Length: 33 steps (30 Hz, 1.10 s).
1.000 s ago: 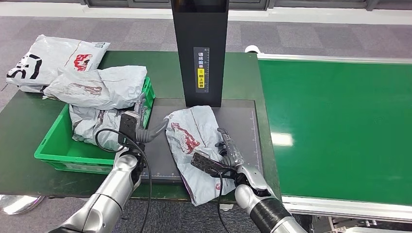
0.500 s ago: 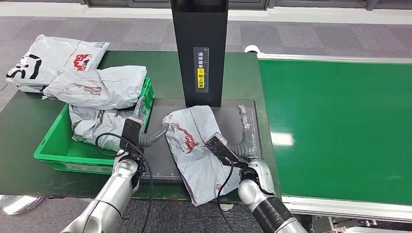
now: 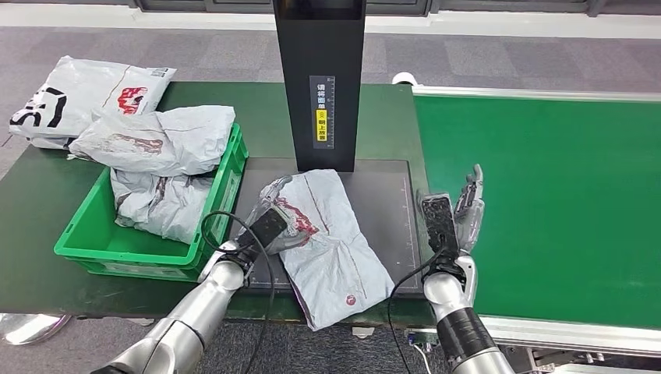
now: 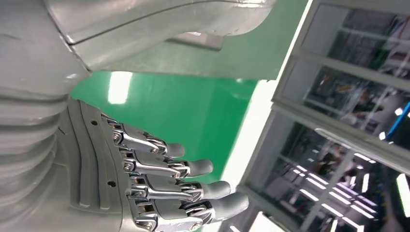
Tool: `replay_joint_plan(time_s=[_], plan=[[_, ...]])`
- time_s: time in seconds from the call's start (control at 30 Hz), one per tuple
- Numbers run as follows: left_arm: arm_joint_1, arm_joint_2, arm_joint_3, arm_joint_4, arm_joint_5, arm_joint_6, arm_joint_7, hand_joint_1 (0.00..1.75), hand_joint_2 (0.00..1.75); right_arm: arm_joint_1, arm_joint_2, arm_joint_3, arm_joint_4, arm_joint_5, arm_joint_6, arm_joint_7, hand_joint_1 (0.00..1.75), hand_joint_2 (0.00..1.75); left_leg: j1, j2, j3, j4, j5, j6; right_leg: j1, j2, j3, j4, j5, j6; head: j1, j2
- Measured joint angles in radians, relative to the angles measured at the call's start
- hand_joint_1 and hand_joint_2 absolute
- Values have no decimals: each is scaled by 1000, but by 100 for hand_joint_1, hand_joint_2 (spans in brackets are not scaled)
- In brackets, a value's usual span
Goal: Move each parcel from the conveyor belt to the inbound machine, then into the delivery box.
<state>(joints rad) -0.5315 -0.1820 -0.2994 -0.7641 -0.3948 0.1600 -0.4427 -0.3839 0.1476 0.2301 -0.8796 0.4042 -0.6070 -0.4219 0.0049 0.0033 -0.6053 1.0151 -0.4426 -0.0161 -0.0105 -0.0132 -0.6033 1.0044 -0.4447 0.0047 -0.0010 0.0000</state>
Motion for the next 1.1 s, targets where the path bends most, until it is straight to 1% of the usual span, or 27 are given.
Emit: replay_joint_plan(time_s=[0.1, 0.2, 0.33, 0.4, 0.47, 0.7, 1.1], plan=[[-16, 0, -34, 34, -62, -70, 15, 0, 175, 0, -1, -14, 0, -2, 6, 1, 0, 175, 0, 0, 0, 0, 0, 0, 0, 0, 0, 0, 0, 0, 0, 0], [-46, 4, -97, 101, -181, -142, 56, 0, 175, -8, -1, -20, 0, 1, 16, 5, 0, 175, 0, 0, 0, 0, 0, 0, 0, 0, 0, 0, 0, 0, 0, 0], [-107, 5, -193, 203, -345, -150, 130, 0, 175, -19, -2, -30, 0, 7, 29, 14, 0, 175, 0, -2, 2, 0, 0, 0, 0, -3, 4, 0, 0, 0, 0, 0], [-137, 5, -232, 241, -379, -150, 155, 0, 175, -23, -2, -33, 0, 8, 30, 14, 0, 175, 0, -3, 5, 0, 0, 0, 0, -4, 8, 0, -1, 0, 0, 0], [-158, 5, -258, 267, -387, -150, 162, 0, 175, -25, -2, -34, 0, 9, 30, 14, 0, 175, 0, -3, 7, -1, 0, 1, 0, -4, 10, 0, -1, 0, 0, 0], [-190, 5, -296, 311, -389, -150, 163, 0, 175, -26, -2, -35, 0, 9, 30, 14, 0, 175, 0, -3, 13, -1, -1, 1, 0, -3, 15, 0, -1, 0, 0, 0], [-201, 3, -308, 328, -389, -150, 163, 0, 175, -28, -2, -37, 0, 11, 30, 14, 0, 175, 1, -3, 16, -1, 0, 1, 0, -3, 18, 0, -1, 0, 0, 0]])
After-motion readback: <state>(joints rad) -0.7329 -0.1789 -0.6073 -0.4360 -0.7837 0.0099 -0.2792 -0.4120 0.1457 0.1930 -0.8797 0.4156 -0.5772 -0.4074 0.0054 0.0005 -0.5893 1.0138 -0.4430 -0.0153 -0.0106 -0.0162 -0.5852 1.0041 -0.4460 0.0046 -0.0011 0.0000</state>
